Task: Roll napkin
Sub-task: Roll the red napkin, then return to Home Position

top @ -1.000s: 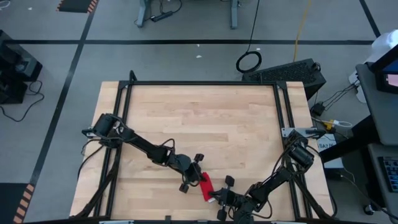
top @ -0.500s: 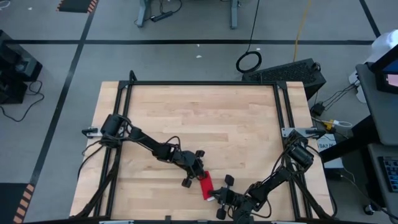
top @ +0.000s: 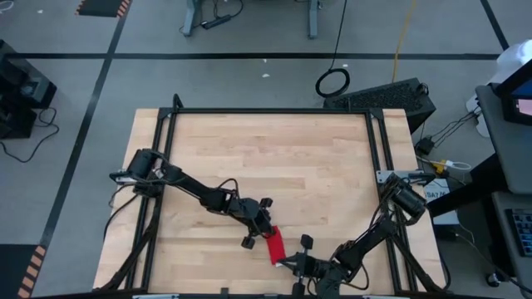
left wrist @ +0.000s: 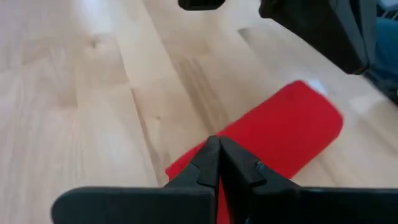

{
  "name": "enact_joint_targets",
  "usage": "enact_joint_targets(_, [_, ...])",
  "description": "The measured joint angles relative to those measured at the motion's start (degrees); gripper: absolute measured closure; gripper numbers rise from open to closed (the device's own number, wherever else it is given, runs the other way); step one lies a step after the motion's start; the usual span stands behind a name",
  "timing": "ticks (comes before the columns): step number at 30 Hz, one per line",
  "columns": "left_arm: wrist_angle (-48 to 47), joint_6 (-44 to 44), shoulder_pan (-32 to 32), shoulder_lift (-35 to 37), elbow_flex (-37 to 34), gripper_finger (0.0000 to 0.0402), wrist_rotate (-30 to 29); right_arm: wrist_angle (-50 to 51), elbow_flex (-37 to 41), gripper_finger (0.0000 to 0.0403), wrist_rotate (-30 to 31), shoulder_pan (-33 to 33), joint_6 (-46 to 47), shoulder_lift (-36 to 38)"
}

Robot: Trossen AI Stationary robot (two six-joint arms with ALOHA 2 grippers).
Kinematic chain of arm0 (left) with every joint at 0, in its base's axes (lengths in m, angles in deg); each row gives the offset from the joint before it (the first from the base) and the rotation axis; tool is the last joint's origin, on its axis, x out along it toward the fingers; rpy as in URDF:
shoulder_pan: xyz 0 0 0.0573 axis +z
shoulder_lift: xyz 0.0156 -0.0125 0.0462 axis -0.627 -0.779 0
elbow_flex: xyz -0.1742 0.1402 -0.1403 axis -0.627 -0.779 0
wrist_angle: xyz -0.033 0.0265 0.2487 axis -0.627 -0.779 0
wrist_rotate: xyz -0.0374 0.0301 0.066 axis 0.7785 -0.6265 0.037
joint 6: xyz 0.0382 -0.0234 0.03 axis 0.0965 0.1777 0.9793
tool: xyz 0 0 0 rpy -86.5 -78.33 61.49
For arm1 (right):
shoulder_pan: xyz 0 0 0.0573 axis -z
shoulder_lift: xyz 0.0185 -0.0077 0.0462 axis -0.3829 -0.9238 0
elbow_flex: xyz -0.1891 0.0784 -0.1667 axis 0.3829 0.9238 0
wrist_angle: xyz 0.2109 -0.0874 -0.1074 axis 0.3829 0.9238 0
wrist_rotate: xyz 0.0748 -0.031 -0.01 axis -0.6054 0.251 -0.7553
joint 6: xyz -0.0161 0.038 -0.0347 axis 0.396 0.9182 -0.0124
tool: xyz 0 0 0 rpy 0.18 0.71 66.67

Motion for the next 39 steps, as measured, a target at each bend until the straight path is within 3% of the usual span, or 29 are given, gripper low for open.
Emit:
enact_joint_targets(5, [-1.53,-0.05,-0.68,3.63,0.0,0.0389,0.03,4.55,0.0,0.0403,0.07,-0.01,-2.66,4.38])
enact_joint_targets(10, [-5.92,0.78,-1.62,10.71,0.0,0.0389,-0.44,18.03,0.0,0.0403,0.01,-0.13,-3.27,13.02])
enact_joint_targets(19, [-16.24,9.45,-1.85,23.4,0.04,0.0389,-13.14,51.61,0.0,0.0403,-2.08,0.53,-3.7,29.65])
enact_joint_targets(25, [-20.16,10.5,0.95,28.02,0.04,0.0389,-18.38,66.39,0.01,0.0403,-3.06,2.71,-8.04,38.91])
enact_joint_targets(29, [-21.64,9.89,3.13,30.32,0.04,0.0389,-19.1,64.7,4.62,0.0403,-6.43,5.39,-13.58,47.12])
enact_joint_targets(33, [-22.85,8.72,3.76,31.12,-0.01,0.0389,-19.32,54.0,15.25,0.0403,-11.41,8.19,-19.81,56.94])
enact_joint_targets(39, [-7.58,4.09,3.54,31.07,-9.8,0.0389,-20.06,30.92,32.99,0.0403,-21.16,14.55,-27.88,69.31])
